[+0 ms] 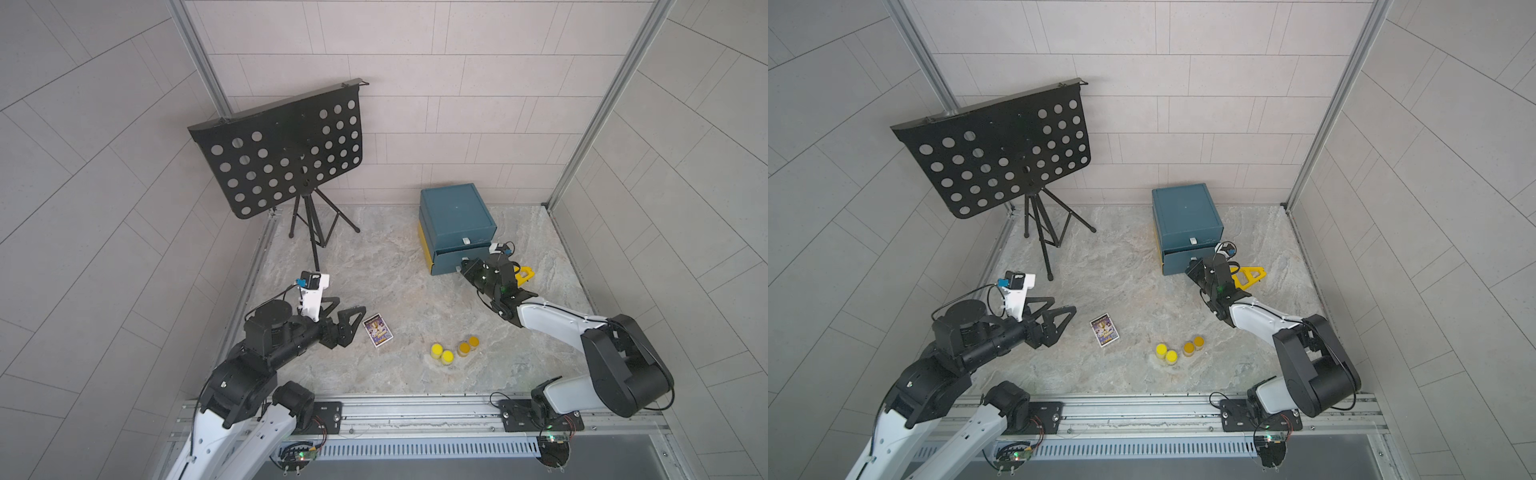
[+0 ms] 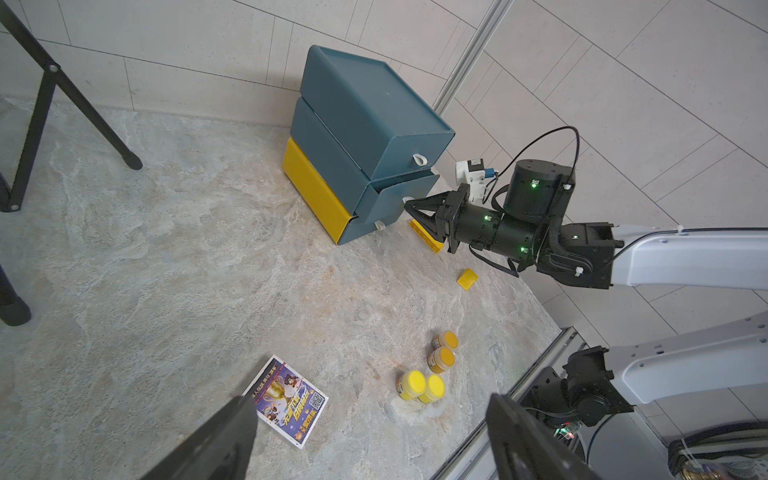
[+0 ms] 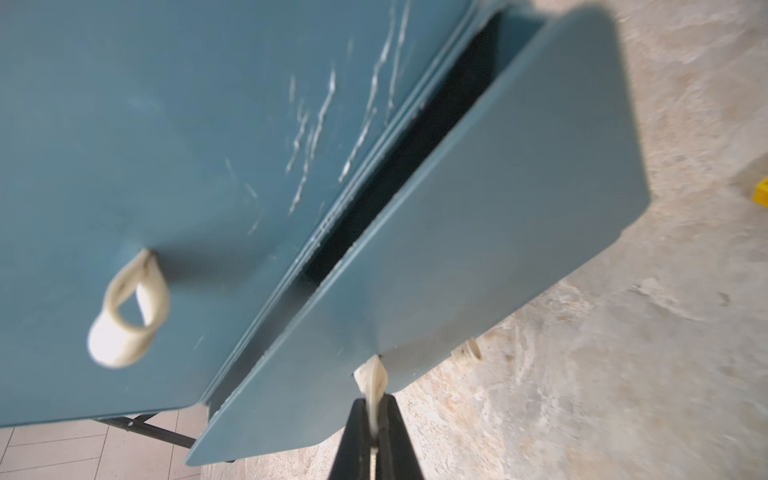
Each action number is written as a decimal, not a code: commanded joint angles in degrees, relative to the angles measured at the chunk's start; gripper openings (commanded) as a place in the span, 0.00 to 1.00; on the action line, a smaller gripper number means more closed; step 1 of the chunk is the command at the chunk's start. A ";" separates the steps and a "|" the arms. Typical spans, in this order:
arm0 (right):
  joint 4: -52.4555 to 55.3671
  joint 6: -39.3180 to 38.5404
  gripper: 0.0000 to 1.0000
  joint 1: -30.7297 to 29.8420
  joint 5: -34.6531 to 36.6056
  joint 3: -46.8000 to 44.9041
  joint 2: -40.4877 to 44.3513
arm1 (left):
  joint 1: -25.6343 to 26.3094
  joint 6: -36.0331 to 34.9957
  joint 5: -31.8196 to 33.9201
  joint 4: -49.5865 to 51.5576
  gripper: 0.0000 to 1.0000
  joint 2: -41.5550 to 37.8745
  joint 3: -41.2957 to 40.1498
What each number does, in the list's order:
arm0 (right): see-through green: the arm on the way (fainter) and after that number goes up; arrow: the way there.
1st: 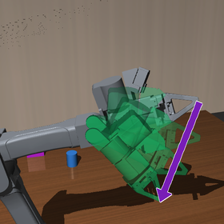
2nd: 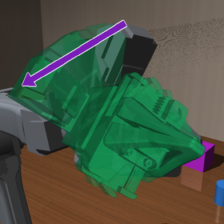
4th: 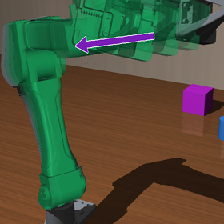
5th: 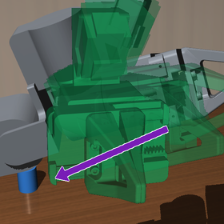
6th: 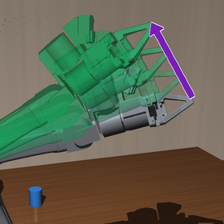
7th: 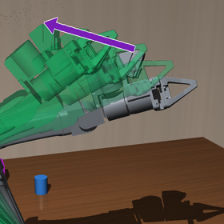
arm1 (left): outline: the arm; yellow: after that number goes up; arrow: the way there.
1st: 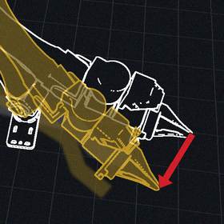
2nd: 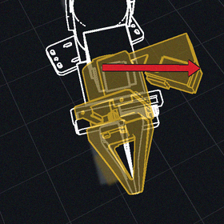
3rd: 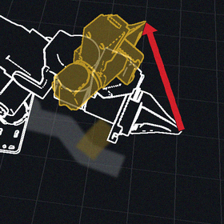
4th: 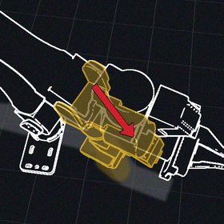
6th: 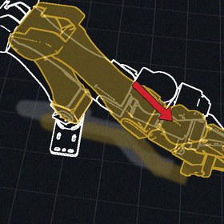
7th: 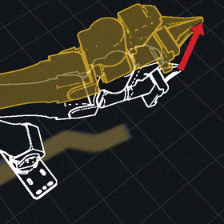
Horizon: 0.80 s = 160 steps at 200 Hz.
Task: Put the paint cans in the drawer according to color
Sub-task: Open the drawer in the storage box.
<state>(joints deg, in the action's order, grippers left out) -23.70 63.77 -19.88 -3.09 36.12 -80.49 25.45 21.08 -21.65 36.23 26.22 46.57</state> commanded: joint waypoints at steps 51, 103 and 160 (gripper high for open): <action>6.94 0.30 0.00 -0.47 1.61 -4.99 10.77 | -0.37 -0.25 0.09 -1.42 0.94 -0.60 -0.15; 14.27 -0.87 0.00 -0.51 -0.21 -7.62 17.45 | -0.41 -0.26 0.28 -1.45 0.94 -0.73 -0.16; 19.15 -1.36 0.00 -0.49 -1.73 -9.15 21.81 | -0.40 -0.25 0.37 -1.42 0.94 -0.73 -0.25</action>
<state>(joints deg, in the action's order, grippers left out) -7.44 63.37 -20.25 -4.25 27.44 -60.42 25.45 21.08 -21.61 36.23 25.98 46.57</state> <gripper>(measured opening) 0.087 0.936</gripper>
